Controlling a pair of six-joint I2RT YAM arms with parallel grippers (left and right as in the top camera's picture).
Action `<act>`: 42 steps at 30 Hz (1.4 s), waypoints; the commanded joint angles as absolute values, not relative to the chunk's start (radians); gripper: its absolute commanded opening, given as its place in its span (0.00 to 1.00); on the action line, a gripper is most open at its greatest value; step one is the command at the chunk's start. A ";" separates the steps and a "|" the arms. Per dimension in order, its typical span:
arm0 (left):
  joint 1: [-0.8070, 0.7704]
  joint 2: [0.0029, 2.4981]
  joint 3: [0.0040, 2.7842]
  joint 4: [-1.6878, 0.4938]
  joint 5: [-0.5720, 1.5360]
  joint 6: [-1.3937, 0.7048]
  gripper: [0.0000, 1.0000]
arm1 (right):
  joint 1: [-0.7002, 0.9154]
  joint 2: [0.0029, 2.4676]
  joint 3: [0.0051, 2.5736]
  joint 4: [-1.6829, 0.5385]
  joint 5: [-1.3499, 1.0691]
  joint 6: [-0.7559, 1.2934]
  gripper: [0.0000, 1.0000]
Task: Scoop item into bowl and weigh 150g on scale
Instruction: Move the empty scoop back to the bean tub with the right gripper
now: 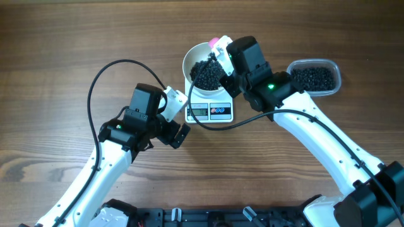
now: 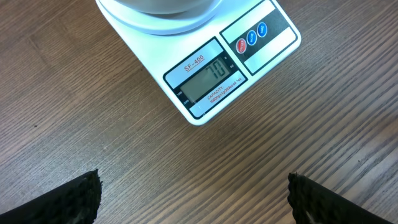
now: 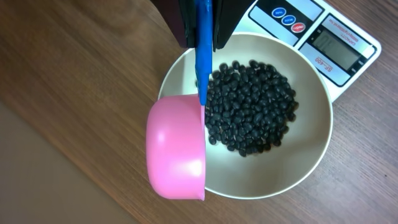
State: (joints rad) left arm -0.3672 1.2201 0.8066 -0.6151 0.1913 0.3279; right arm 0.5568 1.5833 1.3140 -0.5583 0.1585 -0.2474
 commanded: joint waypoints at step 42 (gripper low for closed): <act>-0.361 1.225 0.802 -0.615 0.189 0.333 1.00 | -0.160 1.583 1.420 -0.998 0.031 0.094 0.04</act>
State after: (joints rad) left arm -0.3672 1.2201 0.8066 -0.6151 0.1913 0.3279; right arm -0.1581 1.5585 1.3552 -0.9966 -0.0422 0.1520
